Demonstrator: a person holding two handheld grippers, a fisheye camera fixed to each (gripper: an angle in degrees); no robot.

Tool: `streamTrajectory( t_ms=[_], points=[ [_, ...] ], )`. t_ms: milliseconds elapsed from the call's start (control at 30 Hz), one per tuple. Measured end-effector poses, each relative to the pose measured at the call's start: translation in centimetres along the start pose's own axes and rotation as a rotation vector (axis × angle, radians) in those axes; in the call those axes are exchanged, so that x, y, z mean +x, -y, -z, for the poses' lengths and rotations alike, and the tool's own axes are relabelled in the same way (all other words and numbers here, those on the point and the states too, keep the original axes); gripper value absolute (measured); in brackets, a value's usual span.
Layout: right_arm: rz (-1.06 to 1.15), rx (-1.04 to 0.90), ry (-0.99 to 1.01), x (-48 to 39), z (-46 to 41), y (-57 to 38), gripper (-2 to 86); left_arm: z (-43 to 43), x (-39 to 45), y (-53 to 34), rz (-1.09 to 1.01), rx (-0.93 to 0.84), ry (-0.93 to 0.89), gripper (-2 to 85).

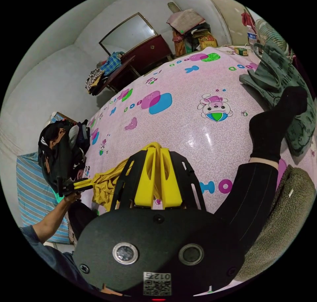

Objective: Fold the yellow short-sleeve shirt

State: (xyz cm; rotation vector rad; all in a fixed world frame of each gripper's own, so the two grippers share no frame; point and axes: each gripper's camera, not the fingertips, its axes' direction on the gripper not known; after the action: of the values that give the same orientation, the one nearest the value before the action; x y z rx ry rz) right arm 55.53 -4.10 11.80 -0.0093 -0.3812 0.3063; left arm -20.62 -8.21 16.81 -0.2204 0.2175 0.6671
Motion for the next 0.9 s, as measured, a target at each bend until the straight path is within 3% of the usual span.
streamTrajectory(
  t_ms=[133, 300, 633, 800, 900],
  points=[
    [0.011, 0.015, 0.012, 1.0, 3.1, -0.7, -0.8, 2.0, -2.0, -0.2, 0.06, 0.06, -0.018, 1.2],
    [0.08, 0.057, 0.052, 1.0, 7.3, -0.8, -0.9, 8.7, -8.3, -1.1, 0.237, 0.266, -0.044, 0.2],
    [0.324, 0.366, 0.101, -5.4, 21.9, 2.4, -0.8, 25.4, -13.0, 1.2, 0.227, 0.614, 0.097, 0.1],
    [0.358, 0.391, 0.136, -6.8, 26.3, 2.4, -0.8, 28.2, -13.9, 0.8, 0.236, 0.652, 0.093, 0.1],
    [0.354, 0.253, 0.136, -6.0, 25.2, 1.3, -0.8, 26.5, -14.3, 0.0, 0.244, 0.58, 0.059, 0.1]
  ],
)
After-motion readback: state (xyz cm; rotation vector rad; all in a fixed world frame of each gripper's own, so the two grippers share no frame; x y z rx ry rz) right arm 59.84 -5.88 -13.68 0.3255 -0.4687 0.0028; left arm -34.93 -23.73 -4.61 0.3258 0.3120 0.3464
